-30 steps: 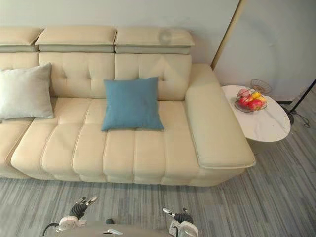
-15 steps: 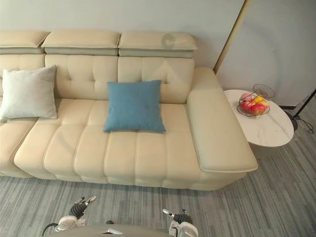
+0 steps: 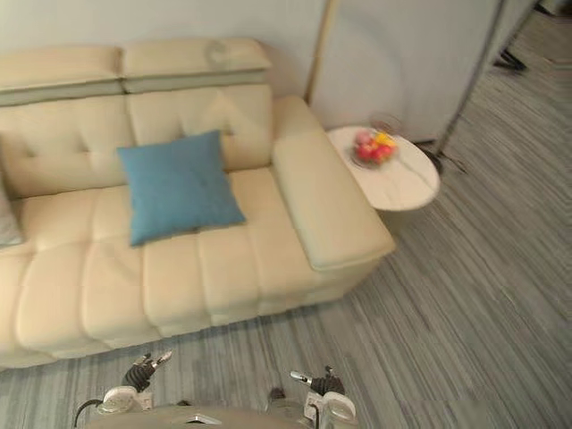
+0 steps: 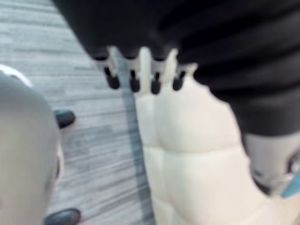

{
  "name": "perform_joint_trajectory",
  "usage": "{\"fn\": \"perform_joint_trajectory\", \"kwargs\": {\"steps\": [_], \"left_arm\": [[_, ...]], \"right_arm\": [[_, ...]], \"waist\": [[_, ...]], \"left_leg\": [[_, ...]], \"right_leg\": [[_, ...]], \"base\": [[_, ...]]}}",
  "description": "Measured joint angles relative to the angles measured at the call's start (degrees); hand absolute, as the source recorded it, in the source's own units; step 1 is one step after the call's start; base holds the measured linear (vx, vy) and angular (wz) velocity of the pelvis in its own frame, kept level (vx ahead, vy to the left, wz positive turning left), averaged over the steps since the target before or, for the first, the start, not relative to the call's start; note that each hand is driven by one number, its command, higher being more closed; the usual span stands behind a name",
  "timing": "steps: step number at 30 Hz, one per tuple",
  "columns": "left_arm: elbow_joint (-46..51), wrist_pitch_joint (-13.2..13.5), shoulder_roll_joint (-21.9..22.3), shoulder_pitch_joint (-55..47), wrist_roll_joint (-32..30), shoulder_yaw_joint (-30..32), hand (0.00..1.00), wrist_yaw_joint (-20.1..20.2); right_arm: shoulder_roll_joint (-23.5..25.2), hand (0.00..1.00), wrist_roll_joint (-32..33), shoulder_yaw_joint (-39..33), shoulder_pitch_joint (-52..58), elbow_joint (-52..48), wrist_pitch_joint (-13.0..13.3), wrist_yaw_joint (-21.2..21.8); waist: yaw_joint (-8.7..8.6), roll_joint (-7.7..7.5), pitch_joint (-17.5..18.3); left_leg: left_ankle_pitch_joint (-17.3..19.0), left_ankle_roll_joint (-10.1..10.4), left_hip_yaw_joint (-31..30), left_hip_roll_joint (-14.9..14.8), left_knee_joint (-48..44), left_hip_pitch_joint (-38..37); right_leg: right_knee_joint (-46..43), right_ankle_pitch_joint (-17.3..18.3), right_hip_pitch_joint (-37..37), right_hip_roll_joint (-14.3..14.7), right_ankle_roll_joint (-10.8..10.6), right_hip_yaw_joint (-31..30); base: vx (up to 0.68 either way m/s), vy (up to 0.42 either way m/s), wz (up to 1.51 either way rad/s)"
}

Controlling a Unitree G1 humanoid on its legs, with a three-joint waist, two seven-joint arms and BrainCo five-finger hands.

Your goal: Pick up cushions and gather them together orderly.

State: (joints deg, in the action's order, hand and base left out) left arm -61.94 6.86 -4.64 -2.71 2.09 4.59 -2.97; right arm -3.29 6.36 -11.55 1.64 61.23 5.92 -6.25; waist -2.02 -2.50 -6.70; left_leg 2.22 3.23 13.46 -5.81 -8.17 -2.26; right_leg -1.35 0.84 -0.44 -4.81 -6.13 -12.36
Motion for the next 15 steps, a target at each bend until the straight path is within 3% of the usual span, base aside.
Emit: {"fn": "perform_joint_trajectory", "kwargs": {"steps": [2, 3, 4, 6, 7, 8, 9, 11, 12, 13, 14, 15], "left_arm": [[-0.1, 0.0, 1.1, 0.0, 0.0, 0.5, 0.00, 0.0], [-0.2, 0.0, 1.4, 0.3, 0.0, 0.7, 0.00, 0.0], [-0.2, 0.0, 1.4, 0.3, 0.0, 0.7, 0.00, 0.0], [0.0, 0.0, 0.6, 0.8, 0.1, 1.0, 0.00, -0.2], [-0.1, 0.0, 0.0, 1.1, 0.1, 0.8, 0.00, -0.4], [0.0, 0.0, -0.1, 1.7, 0.1, 0.8, 0.00, -0.5], [0.1, 0.0, 0.0, 2.5, 0.1, 0.3, 0.00, -0.5], [0.4, 0.0, 0.3, 3.8, 0.1, -1.4, 0.00, -0.4], [0.6, 0.1, 0.2, 3.8, 0.1, -2.0, 0.00, -0.4], [0.6, 0.1, 0.1, 3.6, 0.1, -2.3, 0.00, -0.4], [0.5, 0.0, 0.1, 3.6, 0.1, -2.5, 0.00, -0.5], [0.6, 0.0, 0.4, 3.7, 0.2, -2.5, 0.00, -0.5]], "right_arm": [[-2.2, 0.00, 0.0, 0.5, -0.6, 0.0, 0.0, 0.0], [-3.1, 0.00, -0.1, 1.7, -1.9, -0.1, 0.0, 0.0], [-3.1, 0.00, -0.1, 2.0, -2.2, -0.1, 0.0, 0.0], [-2.3, 0.00, -0.1, 5.8, -5.1, -0.8, 0.0, 0.1], [-1.5, 0.00, -0.1, 7.2, -6.4, -1.7, 0.0, 0.1], [-1.3, 0.00, -0.1, 7.5, -6.5, -2.0, 0.0, 0.0], [-1.5, 0.00, -0.1, 7.6, -6.5, -2.0, -0.1, 0.0], [-2.3, 0.00, -0.1, 8.0, -6.2, -2.1, -0.1, 0.0], [-2.1, 0.00, -0.1, 8.1, -5.5, -2.1, -0.1, -0.1], [-2.2, 0.00, -0.1, 8.1, -5.0, -2.8, -0.1, 0.0], [-2.2, 0.00, -0.1, 8.2, -4.9, -3.4, -0.1, 0.0], [-2.4, 0.00, -0.1, 8.1, -4.0, -4.3, 0.2, 0.0]], "waist": [[0.06, 1.64, -0.9], [0.18, 3.11, -0.8], [0.20, 3.20, -0.8], [0.97, 1.93, -1.6], [0.96, 2.27, -2.3], [0.86, 2.01, -2.4], [1.03, 2.16, -2.5], [-0.17, 3.55, -3.3], [-0.30, 3.70, -3.3], [-0.24, 3.82, -3.4], [-0.41, 3.62, -3.5], [-0.88, 4.38, -3.9]], "left_leg": [[4.2, 0.0, -2.7, -0.5, -1.9, 0.3], [7.7, 0.9, -1.9, -0.8, -1.9, 0.0], [8.2, 1.1, -1.6, -0.8, -1.9, 0.1], [10.7, -0.3, 7.9, -0.9, -2.8, 0.3], [10.5, 0.1, 13.9, -2.0, -3.0, 0.1], [10.4, 0.2, 16.8, -2.0, -3.1, -0.1], [10.4, 0.3, 20.2, -2.1, -3.1, -0.8], [10.2, 0.2, 23.3, -2.8, -4.6, -1.4], [10.2, 0.2, 24.7, -3.0, -4.5, -2.3], [10.3, 0.5, 26.2, -3.0, -4.4, -3.3], [10.4, 1.5, 27.2, -3.2, -3.6, -4.4], [10.0, 2.8, 27.6, -3.4, -2.6, -5.8]], "right_leg": [[-0.1, -1.4, 2.9, 1.5, -0.8, -5.7], [-0.3, -2.8, 5.8, 3.2, -1.5, -10.8], [-0.4, -3.1, 6.3, 3.3, -1.6, -11.4], [0.2, -10.0, 11.3, 5.5, -0.1, -12.9], [1.5, -11.8, 12.7, 5.6, 3.5, -6.7], [-1.0, -9.7, 14.0, 5.1, 4.3, 0.2], [-5.1, -6.0, 15.6, 3.8, 6.3, 11.1], [-10.0, -1.8, 16.5, -0.9, 10.6, 29.9], [-13.0, -0.3, 16.2, -3.6, 11.4, 37.4], [-14.9, 1.2, 15.3, -5.4, 10.6, 41.9], [-15.4, 1.6, 14.9, -5.8, 9.4, 43.2], [-15.4, 2.1, 14.7, -4.0, 8.4, 41.4]], "base": [[-0.03, 0.021, -1.59], [-0.09, 0.093, -1.68], [-0.10, 0.094, -2.26], [-0.15, 0.044, -2.64], [-0.15, -0.011, -2.31], [-0.09, -0.036, -1.99], [0.00, -0.031, -1.41], [0.00, -0.022, -1.10], [-0.02, -0.060, -0.79], [0.00, -0.129, -0.77], [0.02, -0.189, -0.68], [0.02, -0.170, -0.52]]}}
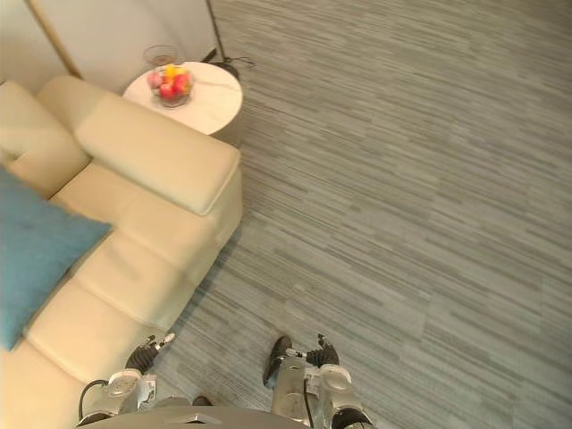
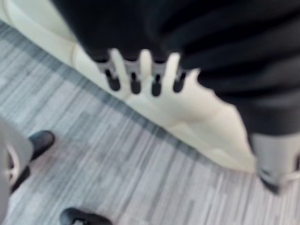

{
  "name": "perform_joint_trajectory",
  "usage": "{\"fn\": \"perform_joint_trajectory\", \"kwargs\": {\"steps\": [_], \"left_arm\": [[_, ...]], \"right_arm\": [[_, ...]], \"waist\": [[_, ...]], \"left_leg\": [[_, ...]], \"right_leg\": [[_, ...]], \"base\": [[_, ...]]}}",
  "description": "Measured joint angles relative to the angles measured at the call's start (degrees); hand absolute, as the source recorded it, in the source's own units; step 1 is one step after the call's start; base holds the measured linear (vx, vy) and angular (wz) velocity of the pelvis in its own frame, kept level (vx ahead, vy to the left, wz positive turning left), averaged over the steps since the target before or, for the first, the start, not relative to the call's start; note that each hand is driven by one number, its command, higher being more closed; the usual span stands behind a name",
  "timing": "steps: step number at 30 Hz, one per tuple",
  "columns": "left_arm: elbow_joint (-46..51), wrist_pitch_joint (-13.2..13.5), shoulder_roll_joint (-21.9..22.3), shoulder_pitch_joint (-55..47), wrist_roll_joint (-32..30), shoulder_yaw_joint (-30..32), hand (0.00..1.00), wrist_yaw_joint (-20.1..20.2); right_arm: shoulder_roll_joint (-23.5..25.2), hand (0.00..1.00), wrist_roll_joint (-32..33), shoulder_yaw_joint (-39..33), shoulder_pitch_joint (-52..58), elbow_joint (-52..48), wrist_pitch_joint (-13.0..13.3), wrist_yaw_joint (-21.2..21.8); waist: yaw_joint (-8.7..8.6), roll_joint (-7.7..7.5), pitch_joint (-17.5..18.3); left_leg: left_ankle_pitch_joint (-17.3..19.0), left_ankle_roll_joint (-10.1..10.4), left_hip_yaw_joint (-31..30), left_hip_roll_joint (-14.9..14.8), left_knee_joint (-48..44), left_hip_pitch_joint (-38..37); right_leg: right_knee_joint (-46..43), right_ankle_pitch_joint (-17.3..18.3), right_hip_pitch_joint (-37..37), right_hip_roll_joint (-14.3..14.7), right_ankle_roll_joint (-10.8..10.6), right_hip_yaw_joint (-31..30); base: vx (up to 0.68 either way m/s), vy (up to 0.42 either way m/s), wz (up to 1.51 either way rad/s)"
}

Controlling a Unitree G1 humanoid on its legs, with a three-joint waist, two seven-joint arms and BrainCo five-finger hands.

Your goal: Pick up cushions and gather them together orderly.

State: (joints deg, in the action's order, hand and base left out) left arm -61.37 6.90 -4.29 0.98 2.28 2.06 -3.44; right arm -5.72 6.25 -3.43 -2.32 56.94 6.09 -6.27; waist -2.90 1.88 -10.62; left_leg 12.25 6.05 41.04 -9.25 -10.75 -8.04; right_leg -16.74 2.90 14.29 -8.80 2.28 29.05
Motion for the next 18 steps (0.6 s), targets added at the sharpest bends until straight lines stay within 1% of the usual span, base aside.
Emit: {"fn": "perform_joint_trajectory", "kwargs": {"steps": [1, 2, 3, 4, 5, 6, 7, 8, 9, 10, 11, 12, 13, 14, 15, 16, 17, 18], "left_arm": [[0.0, 0.0, 0.2, 0.0, 0.0, -0.1, 0.00, 0.0], [0.0, 0.0, 0.6, 0.0, 0.1, -0.3, 0.00, 0.1], [0.0, 0.0, 0.7, 0.0, 0.2, -0.7, 0.00, 0.1], [0.0, 0.0, 0.8, -0.2, 0.2, -1.1, 0.00, 0.1], [0.0, 0.0, 0.9, -0.1, 0.3, -1.2, 0.00, 0.1], [0.0, 0.0, 1.1, -0.8, 0.3, -1.2, 0.00, 0.1], [0.9, 0.2, 1.0, -1.0, 0.3, -1.1, 0.00, 0.1], [1.9, 0.2, 1.1, -1.2, 0.5, -1.1, 0.00, 0.1], [2.3, 0.5, 1.2, -1.4, 0.8, -1.1, 0.00, 0.0], [2.4, 0.7, 1.2, -1.5, 1.4, -1.1, 0.00, 0.0], [2.4, 0.9, 1.2, -1.5, 1.8, -1.1, 0.00, 0.0], [2.4, 1.1, 1.2, -1.6, 2.2, -1.1, 0.00, 0.0], [2.4, 1.1, 1.1, -1.6, 2.2, -1.0, 0.00, 0.0], [2.3, 1.2, 0.9, -1.8, 2.4, -0.9, 0.00, 0.0], [2.4, 1.2, 1.0, -1.8, 2.8, -0.8, 0.00, 0.0], [2.3, 1.3, 1.1, -1.8, 3.5, -0.6, 0.00, -0.1], [2.2, 1.5, 1.1, -1.7, 3.9, -0.5, 0.00, -0.1], [1.7, 1.4, 1.0, -1.8, 3.9, -0.5, 0.00, -0.1]], "right_arm": [[-0.2, 0.00, 0.0, 0.0, 0.0, 0.0, -0.1, 0.0], [-0.4, 0.00, 0.0, 0.0, 0.0, 0.0, -0.1, 0.0], [-0.3, 0.00, 0.0, 0.0, 0.1, 0.0, -0.1, 0.0], [-0.1, 0.00, 0.0, 0.1, 0.1, 0.2, -0.1, 0.0], [0.1, 0.00, 0.0, 0.6, 0.2, 0.2, 0.0, 0.0], [0.2, 0.00, 0.1, 0.8, 0.3, 0.2, -0.1, 0.0], [0.5, 0.00, 0.1, 1.2, 0.5, 0.3, 0.0, 0.0], [0.0, 0.00, 0.2, 0.9, 0.5, 0.4, 0.0, 0.0], [-0.6, 0.00, 0.4, 0.6, 1.0, 0.9, -0.1, 0.0], [-0.6, 0.00, 0.6, 0.2, 1.0, 1.5, -0.1, 0.0], [-0.9, 0.00, 0.6, -0.1, 0.9, 2.3, -0.1, 0.0], [-1.3, 0.00, 0.6, -0.2, 0.6, 2.7, -0.1, 0.0], [-1.6, 0.00, 0.6, -0.2, 0.4, 2.7, -0.1, 0.0], [-1.7, 0.00, 0.6, -0.4, -0.2, 3.2, -0.1, 0.0], [-1.8, 0.00, 0.6, -1.3, 0.0, 3.7, 0.0, 0.0], [-1.8, 0.00, 0.6, -1.7, -0.2, 4.7, 0.0, 0.0], [-1.8, 0.00, 0.6, -2.1, 0.2, 4.9, -0.1, 0.0], [-1.7, 0.00, 0.6, -2.4, 0.6, 4.7, 0.0, 0.0]], "waist": [[-0.06, 0.26, 0.0], [-0.16, 0.56, 0.1], [-0.29, 0.56, 0.1], [-0.08, -0.19, -0.2], [0.16, -0.70, -0.4], [0.40, -0.75, -0.5], [0.79, -0.70, -0.7], [1.12, -0.26, -1.0], [1.57, -0.11, -1.1], [2.17, -0.14, -1.1], [2.76, -0.19, -1.1], [3.16, -0.37, -1.3], [3.25, -0.40, -1.3], [3.57, -0.52, -1.4], [3.93, -0.37, -1.3], [4.72, 0.05, -1.1], [5.24, 0.46, -1.1], [5.25, 0.88, -0.8]], "left_leg": [[0.1, 0.3, 0.3, -0.6, -0.2, -0.2], [0.5, 1.1, 1.3, -1.9, -1.3, -0.3], [0.7, 1.5, 1.5, -3.1, -3.2, -0.1], [0.7, 1.5, 1.0, -5.7, -9.7, 1.2], [-0.2, -1.4, -0.2, -9.0, -18.0, 3.6], [-1.6, -4.0, -1.8, -11.2, -23.8, 5.6], [0.1, -3.3, -8.7, -12.2, -32.2, 9.8], [2.4, -1.7, -14.7, -10.3, -35.3, 12.3], [3.8, -1.2, -18.5, -8.2, -34.8, 13.4], [5.0, -1.2, -21.4, -6.0, -32.6, 14.3], [5.5, -1.4, -24.7, -3.5, -28.0, 15.4], [5.6, -1.1, -29.7, -0.6, -21.9, 17.1], [5.5, -1.0, -32.4, 0.8, -19.4, 17.8], [4.8, 0.1, -40.0, 3.7, -13.7, 19.2], [3.8, 1.3, -44.4, 4.9, -10.5, 19.6], [2.4, 1.2, -47.6, 4.9, -8.6, 20.1], [1.6, 0.0, -47.2, 3.8, -9.1, 20.1], [0.9, -0.5, -46.2, 2.9, -10.2, 19.5]], "right_leg": [[0.0, 0.5, 0.0, 0.6, -0.1, -0.4], [-0.3, 1.7, 0.2, 1.7, 0.2, -0.7], [-0.7, 2.5, 0.4, 2.6, 0.5, -1.1], [-0.9, 3.3, 0.4, 3.8, 1.3, -2.2], [0.4, 3.4, -0.4, 5.3, 1.4, -3.5], [1.7, 3.4, -1.4, 6.5, 1.4, -4.3], [3.7, 2.9, -3.1, 8.4, 1.5, -6.8], [5.0, 2.5, -4.6, 9.7, 1.4, -8.8], [6.1, 2.2, -6.0, 10.6, 1.4, -10.3], [6.8, 2.2, -7.2, 11.5, 1.3, -12.2], [7.4, 2.2, -8.0, 12.4, 1.3, -14.9], [7.6, 2.2, -8.2, 12.9, 1.3, -17.7], [7.6, 2.1, -8.1, 13.1, 1.3, -19.1], [8.0, 1.9, -8.0, 13.3, 0.8, -22.1], [8.5, 1.7, -7.9, 13.6, 0.6, -23.4], [8.8, 1.6, -7.9, 14.3, 0.5, -25.2], [8.7, 1.4, -8.4, 14.7, 0.1, -26.0], [8.5, 1.4, -9.0, 15.4, -0.1, -27.7]], "base": [[0.03, -0.180, -0.44], [0.03, -0.145, -0.37], [0.05, -0.225, -0.54], [0.06, -0.261, -0.66], [0.07, -0.277, -0.77], [0.08, -0.263, -0.91], [0.09, -0.185, -1.00], [0.12, -0.137, -1.08], [0.14, -0.050, -1.04], [0.16, -0.008, -1.11], [0.17, 0.007, -1.28], [0.14, 0.021, -1.13], [0.13, 0.041, -1.21], [0.10, 0.047, -1.10], [0.14, 0.073, -1.45], [0.16, 0.103, -1.46], [0.21, 0.165, -1.59], [0.19, 0.180, -1.34]]}}
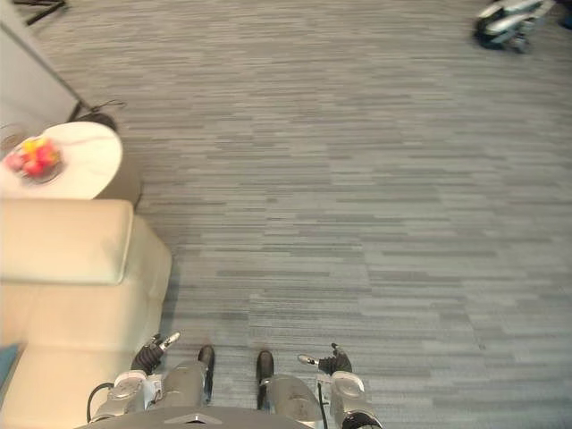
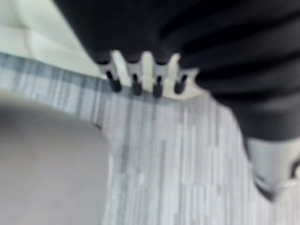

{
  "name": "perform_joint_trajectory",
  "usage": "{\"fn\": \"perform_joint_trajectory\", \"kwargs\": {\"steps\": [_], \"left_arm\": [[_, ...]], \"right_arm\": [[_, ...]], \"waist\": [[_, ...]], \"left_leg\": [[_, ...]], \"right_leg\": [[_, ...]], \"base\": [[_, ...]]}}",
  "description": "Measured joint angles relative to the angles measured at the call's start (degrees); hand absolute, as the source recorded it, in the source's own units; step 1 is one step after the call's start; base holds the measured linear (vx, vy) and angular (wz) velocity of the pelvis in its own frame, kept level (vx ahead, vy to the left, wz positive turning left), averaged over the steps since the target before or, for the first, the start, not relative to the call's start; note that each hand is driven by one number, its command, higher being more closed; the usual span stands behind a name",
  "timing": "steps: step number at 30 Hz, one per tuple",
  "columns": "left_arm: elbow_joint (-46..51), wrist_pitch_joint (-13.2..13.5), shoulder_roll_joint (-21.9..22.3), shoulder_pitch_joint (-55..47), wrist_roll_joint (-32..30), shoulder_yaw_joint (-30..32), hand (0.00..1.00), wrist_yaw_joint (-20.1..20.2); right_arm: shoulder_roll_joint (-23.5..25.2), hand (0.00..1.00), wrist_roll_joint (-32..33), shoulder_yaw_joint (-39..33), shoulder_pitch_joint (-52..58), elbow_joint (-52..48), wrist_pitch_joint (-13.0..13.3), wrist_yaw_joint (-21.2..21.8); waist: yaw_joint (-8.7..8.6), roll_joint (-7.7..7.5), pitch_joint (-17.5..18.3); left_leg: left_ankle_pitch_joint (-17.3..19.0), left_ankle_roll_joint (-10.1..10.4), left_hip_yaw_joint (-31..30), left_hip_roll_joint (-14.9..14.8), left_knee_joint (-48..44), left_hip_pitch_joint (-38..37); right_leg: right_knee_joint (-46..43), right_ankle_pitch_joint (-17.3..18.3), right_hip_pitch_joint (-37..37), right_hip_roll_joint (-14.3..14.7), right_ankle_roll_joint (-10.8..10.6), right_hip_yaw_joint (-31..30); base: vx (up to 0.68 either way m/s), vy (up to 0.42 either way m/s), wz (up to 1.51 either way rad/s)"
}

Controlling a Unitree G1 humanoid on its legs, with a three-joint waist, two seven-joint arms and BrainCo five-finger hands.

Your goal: Pick up cushions and gather them together orderly.

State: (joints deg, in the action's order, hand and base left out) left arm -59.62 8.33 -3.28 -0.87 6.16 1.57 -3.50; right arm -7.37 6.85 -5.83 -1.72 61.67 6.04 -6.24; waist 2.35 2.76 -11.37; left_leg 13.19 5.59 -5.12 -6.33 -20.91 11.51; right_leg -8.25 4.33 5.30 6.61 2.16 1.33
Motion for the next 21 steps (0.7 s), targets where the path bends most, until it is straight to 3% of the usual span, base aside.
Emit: {"fn": "perform_joint_trajectory", "kwargs": {"steps": [2, 3, 4, 6, 8, 9, 10, 11, 13, 16, 18, 19, 20, 21], "left_arm": [[-0.2, -0.2, -0.1, -0.1, -0.1, -0.1, 0.00, 0.1], [-0.2, -0.3, -0.7, 0.1, -0.2, -0.4, 0.00, 0.1], [-0.2, -0.3, -0.6, 0.2, -0.2, -0.7, 0.00, 0.1], [-1.0, -0.5, -2.5, 0.6, -0.2, -1.9, 0.00, 0.0], [-1.9, -0.5, -2.8, 1.3, -0.2, -2.3, 0.00, -0.1], [-1.9, -0.5, -2.8, 1.5, -0.2, -2.9, 0.00, -0.2], [-1.9, -0.5, -2.7, 1.7, -0.2, -3.1, 0.00, -0.2], [-1.9, -0.5, -2.6, 1.9, -0.2, -3.5, 0.00, -0.4], [-1.9, -0.5, -1.7, 2.3, -0.1, -4.0, 0.00, -0.7], [-2.2, -0.5, 0.1, 3.0, -0.2, -5.1, 0.00, -0.6], [-2.2, -0.4, 0.5, 3.8, -0.3, -5.6, 0.00, -0.3], [-2.2, -0.5, 0.4, 4.0, -0.8, -5.5, 0.00, 0.1], [-2.1, -0.5, 0.3, 3.8, -0.8, -5.3, 0.00, 0.1], [-2.0, -0.5, 0.3, 3.7, -0.8, -5.2, 0.00, 0.1]], "right_arm": [[0.4, 0.00, 0.2, -0.8, 0.6, -0.1, 0.0, 0.1], [1.3, 0.00, 0.2, -1.6, 0.7, -0.1, 0.0, 0.1], [1.6, 0.00, 0.2, -1.6, 0.6, 0.0, 0.0, 0.2], [3.9, 0.00, 0.2, -1.6, 0.5, -0.2, 0.0, 0.9], [4.0, 0.00, 0.6, -1.5, 0.3, -0.3, 0.0, 0.9], [4.4, 0.00, 0.6, -1.3, -0.4, -0.6, 0.1, 0.9], [4.5, 0.00, 0.6, -1.3, -0.9, -0.6, 0.3, 1.0], [4.9, 0.00, 0.6, -1.1, -1.5, -0.6, 0.4, 1.1], [4.5, 0.00, 0.6, -1.2, -2.1, -0.6, 0.7, 1.1], [3.3, 0.00, 0.6, -2.7, -1.7, -0.6, 1.0, 1.0], [3.2, 0.00, 0.6, -3.3, -1.3, -0.6, 1.1, 1.0], [3.4, 0.00, 0.6, -3.3, -0.3, -0.5, 1.1, 1.0], [3.2, 0.00, 0.7, -2.8, 0.2, -0.6, 1.2, 1.0], [2.9, 0.00, 0.8, -1.9, 0.4, -0.5, 1.2, 1.0]], "waist": [[-0.53, -0.15, 0.5], [-0.83, -1.89, 1.0], [-0.74, -2.27, 1.1], [-0.49, -4.29, 1.3], [-0.81, -4.73, 1.6], [-0.83, -3.56, 1.2], [-0.83, -3.95, 1.4], [-0.70, -4.01, 1.5], [-0.84, -3.21, 1.2], [-2.45, -2.09, 1.3], [-2.49, -2.29, 1.3], [-2.30, -2.47, 1.2], [-2.10, -2.55, 1.0], [-1.90, -2.43, 0.9]], "left_leg": [[-2.3, -1.0, 2.4, 0.0, -0.4, -1.8], [-1.9, -2.3, 6.1, 0.6, 0.3, -2.6], [-1.8, -2.6, 7.3, 0.7, 0.6, -2.8], [-1.7, -2.9, 12.1, 2.6, 2.5, -6.0], [-1.7, -2.9, 14.5, 2.8, 4.4, -9.1], [-1.7, -2.9, 17.1, 2.8, 6.2, -11.8], [-1.7, -2.9, 18.5, 2.7, 6.8, -12.6], [-1.7, -2.9, 21.0, 2.7, 7.9, -13.8], [-1.7, -2.9, 24.6, 2.6, 9.9, -16.0], [-1.9, -2.5, 27.3, 2.6, 12.2, -18.5], [-1.7, -1.9, 29.0, 1.8, 10.2, -18.4], [-0.1, 0.5, 30.2, -0.5, 2.4, -16.4], [0.4, 0.5, 30.0, -3.3, -9.0, -12.8], [-0.6, -0.9, 29.4, -4.9, -15.2, -10.6]], "right_leg": [[-2.3, 1.9, 0.3, 0.1, -1.7, -3.9], [-5.8, 4.5, 2.5, -2.4, -3.1, -3.5], [-7.3, 5.0, 3.2, -3.5, -3.5, -2.5], [-10.6, 4.5, 4.4, -10.2, -4.6, 5.4], [-10.6, 4.1, 3.2, -11.7, -4.4, 10.9], [-10.5, 3.9, 2.7, -13.2, -3.9, 17.6], [-10.8, 4.0, 2.6, -14.1, -2.9, 21.4], [-11.4, 4.4, 2.7, -15.9, -1.8, 28.9], [-12.8, 4.3, 2.9, -16.8, -0.2, 34.8], [-12.0, 4.6, 2.8, -15.4, 0.3, 32.4], [-10.7, 4.8, 2.7, -14.0, 0.0, 30.4], [-8.8, 4.8, 1.5, -12.2, -0.2, 28.6], [-6.6, 4.7, 0.0, -10.6, -0.1, 26.5], [-5.6, 4.7, -0.8, -9.8, 0.1, 25.3]], "base": [[0.24, 0.244, -1.18], [0.24, 0.267, -0.98], [0.22, 0.288, -0.94], [0.27, 0.300, -0.83], [0.18, 0.115, -0.68], [0.11, 0.034, -0.78], [0.09, 0.011, -0.92], [0.07, -0.012, -0.66], [0.13, -0.041, -0.96], [0.12, -0.045, -0.68], [0.09, -0.064, -0.63], [0.06, -0.082, -0.75], [0.05, -0.088, -0.82], [0.05, -0.066, -0.89]]}}
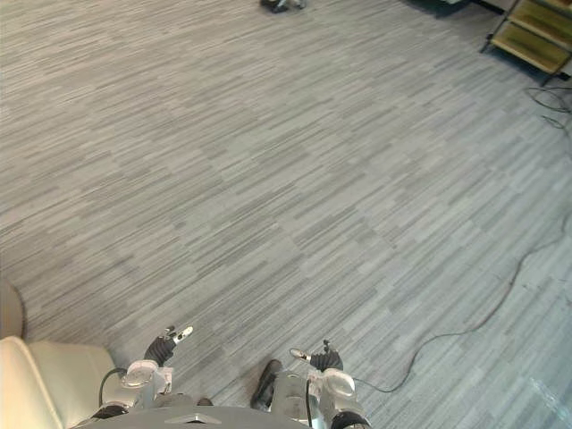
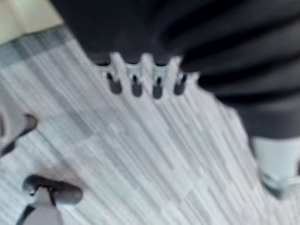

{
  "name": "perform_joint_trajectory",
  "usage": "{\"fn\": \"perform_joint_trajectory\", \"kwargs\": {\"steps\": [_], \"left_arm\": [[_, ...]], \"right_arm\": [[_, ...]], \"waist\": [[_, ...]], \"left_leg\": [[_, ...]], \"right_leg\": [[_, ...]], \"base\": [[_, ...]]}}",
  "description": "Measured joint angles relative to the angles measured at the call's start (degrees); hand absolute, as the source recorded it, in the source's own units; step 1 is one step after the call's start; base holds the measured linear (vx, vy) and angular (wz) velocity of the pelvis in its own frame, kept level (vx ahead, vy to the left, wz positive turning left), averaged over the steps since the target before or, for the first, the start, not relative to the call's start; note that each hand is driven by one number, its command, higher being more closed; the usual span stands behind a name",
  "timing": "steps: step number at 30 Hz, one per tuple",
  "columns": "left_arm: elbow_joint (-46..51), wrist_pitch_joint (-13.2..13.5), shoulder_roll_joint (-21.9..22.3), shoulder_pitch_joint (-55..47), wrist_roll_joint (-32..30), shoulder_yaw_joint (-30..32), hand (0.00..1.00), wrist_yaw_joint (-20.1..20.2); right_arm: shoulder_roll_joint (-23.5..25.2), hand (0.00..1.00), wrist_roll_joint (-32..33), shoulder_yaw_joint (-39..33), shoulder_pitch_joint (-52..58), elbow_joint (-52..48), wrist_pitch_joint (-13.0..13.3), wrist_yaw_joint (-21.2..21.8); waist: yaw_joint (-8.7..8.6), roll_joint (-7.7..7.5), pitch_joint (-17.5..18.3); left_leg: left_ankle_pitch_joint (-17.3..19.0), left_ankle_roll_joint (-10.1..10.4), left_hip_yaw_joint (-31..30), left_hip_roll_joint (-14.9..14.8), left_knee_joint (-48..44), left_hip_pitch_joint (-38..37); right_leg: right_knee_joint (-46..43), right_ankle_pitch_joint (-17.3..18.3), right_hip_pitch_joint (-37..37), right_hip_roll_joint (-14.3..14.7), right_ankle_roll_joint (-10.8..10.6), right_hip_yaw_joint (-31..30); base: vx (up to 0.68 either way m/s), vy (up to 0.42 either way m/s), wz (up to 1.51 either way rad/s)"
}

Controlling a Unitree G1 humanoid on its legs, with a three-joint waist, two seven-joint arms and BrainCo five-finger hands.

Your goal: Pick up cushions and gather them together orderly.

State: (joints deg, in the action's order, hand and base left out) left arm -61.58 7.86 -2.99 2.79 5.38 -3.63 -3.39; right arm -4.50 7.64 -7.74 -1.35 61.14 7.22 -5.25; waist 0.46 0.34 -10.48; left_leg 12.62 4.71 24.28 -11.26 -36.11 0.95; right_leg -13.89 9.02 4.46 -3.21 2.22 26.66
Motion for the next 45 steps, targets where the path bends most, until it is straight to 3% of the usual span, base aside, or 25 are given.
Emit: {"fn": "perform_joint_trajectory", "kwargs": {"steps": [1, 2, 6, 9, 11, 12, 14, 15, 17, 18, 20, 22, 24, 26, 28, 30, 31, 32, 33, 34, 36, 38, 40, 42, 45], "left_arm": [[0.8, 0.2, 0.2, -0.6, 0.0, 0.3, 0.00, 0.0], [2.2, 0.1, 0.3, -0.8, 0.0, 0.2, 0.00, 0.0], [4.2, 0.6, 0.2, -2.3, 0.1, 0.3, 0.00, -0.1], [4.3, 1.1, 0.2, -2.6, 0.1, 1.3, 0.00, -0.1], [4.2, 1.1, 0.3, -3.1, 0.3, 1.3, 0.00, -0.1], [4.3, 1.3, -0.5, -3.0, 0.3, 1.4, 0.00, 0.0], [4.2, 1.2, -1.1, -3.1, 0.6, 1.4, 0.00, 0.0], [3.7, 1.2, -1.6, -3.3, 1.0, 1.4, 0.00, -0.2], [2.8, 1.1, -1.9, -4.1, 1.2, 0.9, 0.00, -0.2], [2.4, 1.1, -2.2, -4.1, 1.2, 0.1, 0.00, -0.2], [1.8, 0.8, -2.6, -3.3, 1.2, -1.7, 0.00, -0.1], [1.8, 0.8, -2.3, -2.7, 1.2, -2.2, 0.00, -0.1], [1.8, 0.6, -1.3, -1.3, 1.1, -2.4, 0.00, -0.1], [1.8, 0.7, -1.0, -0.8, 1.0, -2.7, 0.00, -0.1], [1.6, 0.7, -1.0, -0.7, 0.7, -2.6, 0.00, -0.1], [0.9, 0.7, -1.5, -1.0, 0.7, -2.4, 0.00, -0.2], [-0.1, 0.7, -0.5, -0.3, 0.6, -1.9, 0.00, -0.1], [-0.4, 0.7, 0.4, -0.1, 0.5, -1.9, 0.00, 0.0], [-0.7, 0.7, 1.9, -0.6, 0.5, -1.6, 0.00, -0.1], [-0.9, 0.7, 2.1, -0.6, 0.4, -1.3, 0.00, -0.1], [-0.9, 0.6, 2.2, -0.8, 0.0, -0.1, 0.00, -0.1], [-0.2, 0.6, 2.0, -1.0, 0.0, 0.5, 0.00, 0.0], [0.6, 0.7, 1.7, -1.9, 0.2, 0.5, 0.00, -0.1], [3.9, 1.0, 1.1, -3.1, 0.3, 0.3, 0.00, -0.1], [5.9, 1.3, 1.1, -3.7, 0.8, 0.8, 0.00, -0.2]], "right_arm": [[-0.7, 0.00, 0.7, 1.0, 0.0, -0.1, 0.1, 0.0], [-1.3, 0.00, 1.7, 0.7, -0.3, 0.0, 0.0, -0.3], [-1.9, 0.00, 2.3, 0.8, 0.1, 0.4, 0.1, -0.2], [-1.8, 0.00, 2.3, 0.9, 0.4, 0.3, 0.1, -0.2], [-1.4, 0.00, 2.3, 1.0, 0.6, 0.3, 0.1, -0.2], [-0.8, 0.00, 2.2, 0.9, 0.6, 0.3, 0.1, -0.2], [0.1, 0.00, 2.2, 0.9, 1.0, 0.4, 0.1, -0.2], [0.4, 0.00, 2.2, 0.8, 1.3, 0.4, 0.1, 0.0], [0.4, 0.00, 2.0, 0.8, 0.7, 0.0, 0.5, 0.4], [0.5, 0.00, 2.0, 0.8, 0.7, 0.0, 0.5, 0.6], [0.4, 0.00, 1.9, 0.7, 0.7, 0.0, 0.6, 1.3], [0.1, 0.00, 1.9, 0.7, -0.1, -0.4, 0.6, 1.4], [-1.1, 0.00, 2.1, 0.4, -0.8, -1.9, 1.0, 1.4], [-1.6, 0.00, 2.0, 0.3, -1.1, -1.9, 1.1, 1.4], [-1.2, 0.00, 2.0, 0.4, -1.1, -1.8, 1.0, 1.4], [-0.4, 0.00, 2.0, 0.2, -0.3, -1.7, 1.0, 1.5], [-0.7, 0.00, 1.9, -0.9, -0.7, -1.7, 0.8, 1.5], [-1.5, 0.00, 1.9, -1.9, -1.2, -1.7, 1.0, 1.5], [-3.1, 0.00, 1.8, -2.1, -1.5, -1.8, 1.1, 1.5], [-3.5, 0.00, 1.4, -1.9, -1.5, -1.7, 1.0, 1.5], [-3.2, 0.00, 1.3, -1.3, -1.1, -1.6, 0.8, 1.5], [-2.9, 0.00, 1.8, 0.0, -0.8, -0.7, 0.2, 1.4], [-2.5, 0.00, 2.6, 0.9, -0.6, 0.4, 0.1, 1.4], [-1.8, 0.00, 3.7, 1.1, -0.9, 0.6, 0.1, 1.3], [-1.7, 0.00, 3.7, 1.1, -1.5, 0.6, 0.1, 1.2]], "waist": [[0.72, 0.86, -0.2], [1.78, 1.89, -1.0], [3.08, 2.46, -1.5], [4.00, 2.92, -1.3], [4.60, 3.01, -0.5], [4.38, 1.59, 0.1], [4.63, -0.47, 0.6], [4.68, -1.49, 0.8], [3.23, -1.22, 0.9], [2.66, -1.16, 0.9], [1.31, -1.26, 1.0], [0.34, -0.61, 0.9], [-1.02, 1.39, -0.2], [-1.65, 1.71, -0.4], [-1.46, 0.46, -0.9], [-2.13, -2.35, -0.1], [-2.30, -0.82, -0.5], [-2.69, 1.49, 0.0], [-2.89, 4.92, 0.5], [-2.68, 5.67, 0.8], [-2.35, 6.52, 0.7], [-1.38, 6.84, 0.1], [0.01, 5.82, -0.7], [1.45, 4.49, -1.1], [3.16, 4.85, -1.3]], "left_leg": [[0.8, -1.3, -3.6, -1.9, -10.2, 5.1], [4.1, -1.0, -9.1, -0.4, -14.0, 9.1], [4.2, -0.8, -15.5, 4.9, 3.1, 13.5], [-4.1, 1.6, -21.6, 6.8, 17.6, 14.3], [-6.4, -0.1, -22.6, 8.3, 17.5, 14.1], [-3.9, -3.1, -22.7, 10.0, 14.6, 14.7], [-1.8, -5.2, -20.4, 11.6, 13.0, 13.6], [0.9, -6.0, -17.5, 12.5, 13.1, 10.0], [3.2, -7.0, -16.3, 13.0, 13.7, 4.4], [3.6, -7.7, -16.4, 13.5, 14.6, 2.3], [3.8, -8.7, -16.7, 13.5, 20.1, -5.1], [3.8, -8.7, -17.0, 12.1, 23.3, -7.9], [3.8, -8.5, -18.2, 9.6, 26.6, -10.7], [3.3, -7.1, -19.0, 9.1, 28.4, -12.8], [4.7, -2.8, -20.3, 8.8, 28.4, -17.0], [5.5, -1.6, -22.4, 10.4, 28.2, -20.5], [5.8, -1.2, -23.5, 9.0, 27.1, -22.3], [5.7, -1.1, -24.8, 6.8, 23.4, -21.5], [4.3, -0.3, -26.2, 3.6, 15.5, -19.8], [2.6, 0.3, -26.5, 2.7, 11.3, -18.4], [-12.2, 4.9, -27.2, 0.5, -8.5, -9.9], [-8.1, 3.6, -22.9, -3.3, -27.5, -1.2], [-3.7, 1.7, -19.0, -4.0, -32.9, 3.0], [-0.3, 0.2, -14.6, -3.0, -30.0, 10.0], [2.4, -1.5, -11.7, -1.3, -17.1, 15.6]], "right_leg": [[1.3, -0.2, -1.4, 1.6, 0.3, -2.1], [2.0, -0.2, -3.1, 2.9, 0.6, -6.1], [3.1, 0.1, -4.8, 3.1, 0.0, -14.4], [5.8, 0.8, -5.7, 3.5, -1.3, -20.7], [7.6, 1.1, -6.6, 3.5, -2.0, -24.6], [5.4, 2.4, -5.3, 2.3, -3.8, -26.8], [-3.4, 5.2, -2.4, 0.4, -5.9, -28.7], [-18.9, 7.4, 2.3, -1.0, -9.6, -29.8], [-35.1, 4.5, 6.2, -1.9, -13.4, -28.0], [-38.8, 5.0, 7.2, -2.9, -11.8, -25.7], [-39.0, 9.5, 9.7, -4.8, -5.0, -16.7], [-31.2, 10.7, 13.3, -3.7, -3.2, -12.7], [-17.5, 6.8, 18.3, -1.6, -3.7, -12.4], [-2.6, -1.0, 19.6, -0.8, -5.2, -13.8], [7.5, -8.1, 20.6, -0.7, -3.9, -14.6], [9.2, -10.9, 20.0, -2.3, -2.3, -14.1], [4.8, -17.8, 20.1, -2.3, -1.3, -13.1], [-0.2, -18.3, 21.0, -1.3, -0.8, -12.2], [-5.6, -14.6, 21.0, 0.9, 0.8, -10.7], [-7.2, -12.7, 20.7, 1.7, 1.4, -10.1], [-7.9, -7.8, 16.4, 4.6, 1.5, -10.5], [-2.7, -6.8, 8.5, 8.7, 2.8, -11.9], [2.2, -6.1, 1.2, 10.3, 3.9, -14.3], [8.0, -6.1, -5.5, 10.9, 3.8, -18.0], [11.5, -6.4, -10.2, 10.6, 2.5, -21.8]], "base": [[0.12, -0.018, -1.30], [0.12, 0.001, -1.33], [0.15, 0.122, -1.43], [0.26, 0.189, -1.33], [0.33, 0.202, -0.89], [0.36, 0.247, -0.57], [0.37, 0.210, -0.61], [0.32, 0.113, -0.61], [0.38, 0.126, -0.48], [0.44, 0.104, -0.27], [0.51, 0.023, -0.02], [0.58, -0.041, 0.17], [0.51, -0.067, 0.28], [0.37, -0.079, 0.23], [0.65, -0.221, 0.15], [0.76, -0.292, 0.30], [0.62, -0.242, 0.28], [0.85, -0.349, 0.22], [0.67, -0.300, 0.13], [0.67, -0.290, -0.04], [0.52, -0.205, -0.18], [0.55, -0.189, -0.38], [0.50, -0.132, -0.53], [0.44, -0.075, -0.64], [0.47, 0.034, -0.87]]}}
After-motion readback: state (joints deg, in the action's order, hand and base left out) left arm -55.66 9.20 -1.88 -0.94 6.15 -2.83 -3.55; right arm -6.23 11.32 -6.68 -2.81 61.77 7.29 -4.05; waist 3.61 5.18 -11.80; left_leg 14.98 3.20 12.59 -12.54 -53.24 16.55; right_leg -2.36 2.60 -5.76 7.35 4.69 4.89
